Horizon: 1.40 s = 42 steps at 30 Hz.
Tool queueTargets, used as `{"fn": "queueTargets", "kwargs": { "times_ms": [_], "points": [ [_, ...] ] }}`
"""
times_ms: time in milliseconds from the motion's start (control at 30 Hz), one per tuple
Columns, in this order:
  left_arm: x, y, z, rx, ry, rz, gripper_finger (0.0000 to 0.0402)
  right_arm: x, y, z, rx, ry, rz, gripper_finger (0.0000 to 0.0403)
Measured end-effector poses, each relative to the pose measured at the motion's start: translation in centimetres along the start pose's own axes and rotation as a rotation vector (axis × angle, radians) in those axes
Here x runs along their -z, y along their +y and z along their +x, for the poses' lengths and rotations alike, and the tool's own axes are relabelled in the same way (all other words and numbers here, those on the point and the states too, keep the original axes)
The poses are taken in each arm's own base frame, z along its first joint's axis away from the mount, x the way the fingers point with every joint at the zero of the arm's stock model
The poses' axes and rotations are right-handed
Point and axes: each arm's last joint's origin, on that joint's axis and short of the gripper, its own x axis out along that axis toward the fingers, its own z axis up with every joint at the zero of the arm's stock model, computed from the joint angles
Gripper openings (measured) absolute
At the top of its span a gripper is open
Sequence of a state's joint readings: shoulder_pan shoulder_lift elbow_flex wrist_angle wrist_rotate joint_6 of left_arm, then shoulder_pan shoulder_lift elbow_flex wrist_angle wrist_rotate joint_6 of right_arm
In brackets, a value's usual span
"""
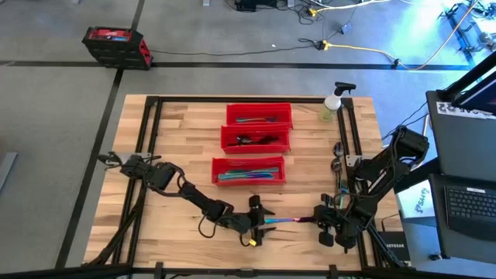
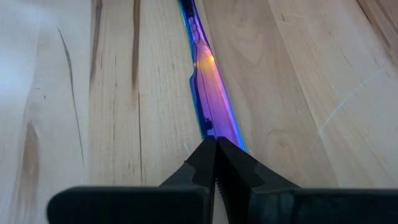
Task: Sort silverware
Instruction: Put the purple table knife into the bottom red bin
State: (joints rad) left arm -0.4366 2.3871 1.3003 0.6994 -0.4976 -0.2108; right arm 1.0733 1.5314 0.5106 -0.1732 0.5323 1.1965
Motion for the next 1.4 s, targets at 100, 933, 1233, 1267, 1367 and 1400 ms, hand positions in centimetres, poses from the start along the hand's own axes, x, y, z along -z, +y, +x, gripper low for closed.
{"fn": "queueTargets", "kwargs": {
  "times_ms": [100, 933, 1233, 1267, 1367, 1400],
  "points": [
    [0.12, 0.1, 0.03, -0.008, 0.016, -0.002, 0.0236, 0.0, 0.0, 0.0, 0.0, 0.0, 0.0, 0.0],
    [0.13, 0.09, -0.03, -0.024, 0.002, 0.007, 0.0187, 0.0, 0.01, 0.0, -0.001, 0.0, 0.003, 0.0],
    [0.19, 0.07, -0.02, -0.013, 0.008, 0.013, 0.0113, 0.0, 0.01, 0.0, -0.001, 0.0, 0.003, 0.0],
    [0.2, 0.06, -0.02, -0.012, 0.009, 0.014, 0.011, 0.0, 0.01, 0.0, -0.001, 0.0, 0.003, 0.0],
    [0.21, 0.06, -0.02, -0.01, 0.01, 0.012, 0.0095, 0.0, 0.01, 0.0, -0.001, 0.0, 0.003, 0.0],
    [0.21, 0.05, -0.02, -0.007, 0.011, 0.012, 0.009, 0.0, 0.01, 0.0, -0.001, 0.0, 0.002, 0.0]
  ]
}}
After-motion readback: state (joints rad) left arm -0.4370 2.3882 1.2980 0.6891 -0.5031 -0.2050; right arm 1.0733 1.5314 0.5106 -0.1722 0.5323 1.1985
